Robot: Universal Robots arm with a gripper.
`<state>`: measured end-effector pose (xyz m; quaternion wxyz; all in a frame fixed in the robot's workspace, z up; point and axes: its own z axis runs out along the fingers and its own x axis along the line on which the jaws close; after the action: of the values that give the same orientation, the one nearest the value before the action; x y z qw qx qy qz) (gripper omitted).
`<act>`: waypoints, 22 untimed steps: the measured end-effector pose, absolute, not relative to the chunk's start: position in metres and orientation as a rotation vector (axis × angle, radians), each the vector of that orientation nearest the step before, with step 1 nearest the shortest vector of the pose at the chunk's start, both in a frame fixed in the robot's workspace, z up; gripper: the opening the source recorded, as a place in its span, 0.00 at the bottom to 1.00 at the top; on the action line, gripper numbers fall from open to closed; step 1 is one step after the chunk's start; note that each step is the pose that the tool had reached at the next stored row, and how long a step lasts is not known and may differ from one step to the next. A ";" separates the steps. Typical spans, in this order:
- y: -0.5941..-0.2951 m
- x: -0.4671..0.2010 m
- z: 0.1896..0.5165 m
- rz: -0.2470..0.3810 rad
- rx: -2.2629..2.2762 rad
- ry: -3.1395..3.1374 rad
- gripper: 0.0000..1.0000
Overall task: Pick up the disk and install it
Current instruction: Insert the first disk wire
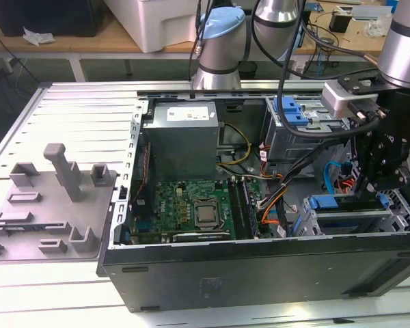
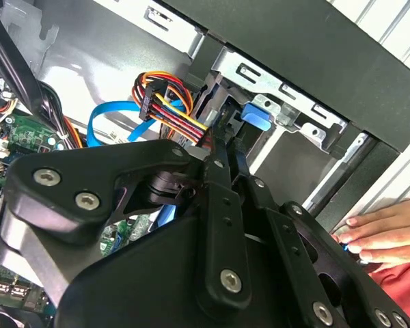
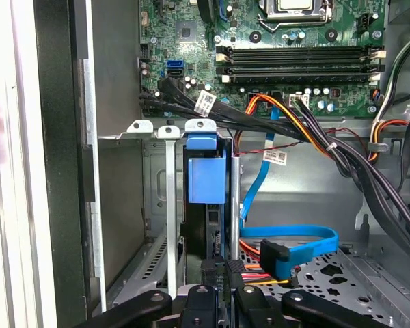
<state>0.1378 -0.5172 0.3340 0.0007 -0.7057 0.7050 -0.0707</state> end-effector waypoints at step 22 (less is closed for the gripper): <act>-0.517 0.138 0.340 -0.222 -2.216 2.214 0.37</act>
<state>0.1377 -0.5172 0.3398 0.0008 -0.7057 0.7050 -0.0706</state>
